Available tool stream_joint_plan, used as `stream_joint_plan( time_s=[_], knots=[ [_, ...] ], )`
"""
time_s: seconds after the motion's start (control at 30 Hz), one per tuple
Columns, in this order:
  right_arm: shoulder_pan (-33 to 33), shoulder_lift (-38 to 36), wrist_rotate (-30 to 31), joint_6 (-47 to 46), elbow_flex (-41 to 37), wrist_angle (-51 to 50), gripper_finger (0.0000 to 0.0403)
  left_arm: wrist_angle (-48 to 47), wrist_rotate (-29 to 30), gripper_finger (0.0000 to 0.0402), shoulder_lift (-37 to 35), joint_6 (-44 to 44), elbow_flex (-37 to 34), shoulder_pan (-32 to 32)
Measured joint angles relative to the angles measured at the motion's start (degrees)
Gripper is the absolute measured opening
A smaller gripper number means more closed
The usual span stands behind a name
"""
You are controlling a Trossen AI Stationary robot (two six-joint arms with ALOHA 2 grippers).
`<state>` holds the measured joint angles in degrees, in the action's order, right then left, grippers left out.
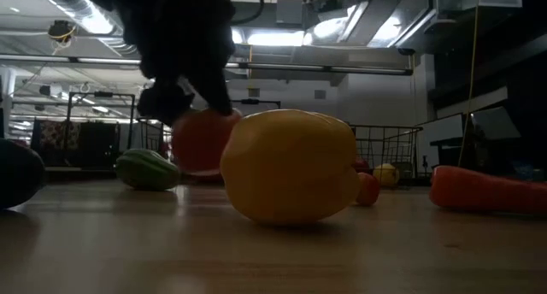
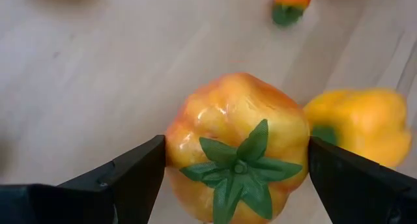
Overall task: Sort produce into baskets
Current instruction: Put the orange tomato into the right golden wire basket
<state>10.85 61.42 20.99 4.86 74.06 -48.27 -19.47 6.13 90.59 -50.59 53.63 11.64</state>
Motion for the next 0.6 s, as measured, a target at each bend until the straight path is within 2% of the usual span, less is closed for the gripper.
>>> stream_joint_plan(
  time_s=[0.2, 0.6],
  knots=[
    [0.0, -1.8, 0.0, 0.3, 0.0, -0.4, 0.0325, 6.3, 0.0, 0.0342, 0.0, 2.6, 0.0, -3.6],
    [0.0, -2.9, 0.0, 7.3, 0.0, 0.2, 0.0325, 18.3, 0.2, 0.0342, -1.2, 9.0, 0.1, -13.6]
  ],
)
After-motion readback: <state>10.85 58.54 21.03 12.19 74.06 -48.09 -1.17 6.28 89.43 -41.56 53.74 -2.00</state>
